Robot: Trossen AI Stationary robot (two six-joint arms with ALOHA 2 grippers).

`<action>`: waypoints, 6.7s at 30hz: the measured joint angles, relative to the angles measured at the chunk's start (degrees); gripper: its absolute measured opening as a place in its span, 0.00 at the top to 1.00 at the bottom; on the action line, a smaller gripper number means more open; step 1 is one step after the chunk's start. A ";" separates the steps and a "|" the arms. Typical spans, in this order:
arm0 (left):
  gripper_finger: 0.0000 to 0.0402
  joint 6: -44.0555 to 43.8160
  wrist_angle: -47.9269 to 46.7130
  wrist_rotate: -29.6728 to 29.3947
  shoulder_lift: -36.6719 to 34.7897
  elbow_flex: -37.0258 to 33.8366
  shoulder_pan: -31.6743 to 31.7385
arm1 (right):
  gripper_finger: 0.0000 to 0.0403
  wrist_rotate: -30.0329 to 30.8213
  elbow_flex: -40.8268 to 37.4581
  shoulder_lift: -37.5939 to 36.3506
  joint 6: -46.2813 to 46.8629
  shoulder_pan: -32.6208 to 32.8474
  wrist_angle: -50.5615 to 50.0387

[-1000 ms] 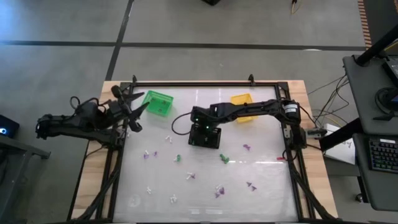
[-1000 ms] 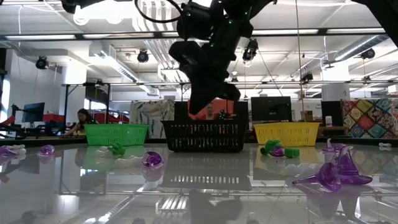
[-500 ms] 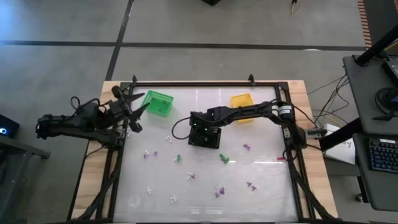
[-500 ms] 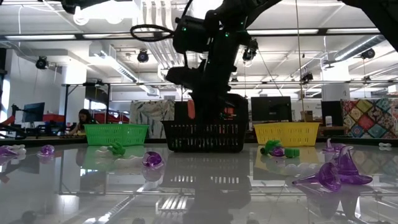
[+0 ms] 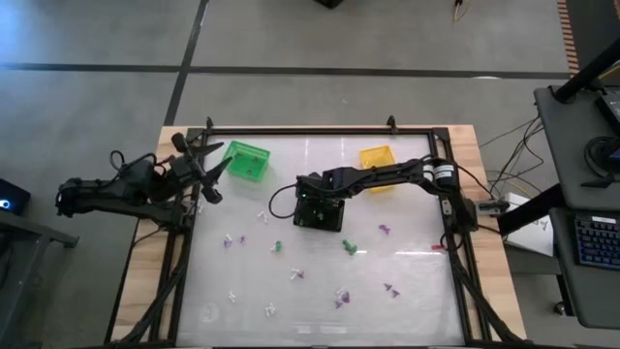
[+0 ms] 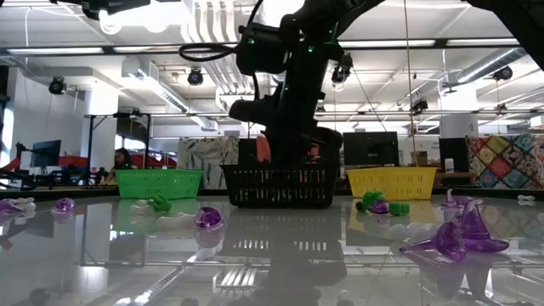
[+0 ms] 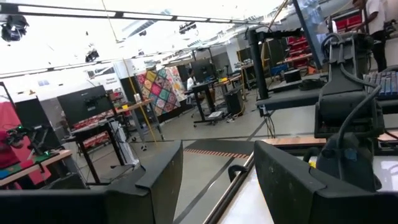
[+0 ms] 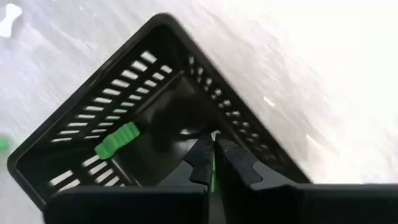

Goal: Sort Halloween decoration
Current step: Put the white bone toy from the black bin into the yellow bin

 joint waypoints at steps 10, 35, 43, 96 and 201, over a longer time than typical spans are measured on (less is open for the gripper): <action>0.55 0.31 -0.05 -0.96 -0.04 0.00 0.00 | 0.98 0.01 -0.28 0.09 0.00 0.79 0.11; 0.55 0.28 -0.44 -0.98 -0.09 -0.01 -0.01 | 0.98 0.36 -0.68 0.09 -1.97 1.32 1.35; 0.55 0.02 -0.69 -0.98 -0.09 -0.01 -0.02 | 0.98 -0.05 -1.05 0.09 -1.98 1.53 1.30; 0.55 0.02 -1.60 -0.96 -0.07 -0.01 -0.02 | 0.84 -5.55 -0.76 1.61 -85.96 -0.35 2.75; 0.55 -11.61 -2.30 -0.74 3.35 -0.01 0.00 | 0.98 16.42 -55.17 -46.68 -12.63 -21.77 39.27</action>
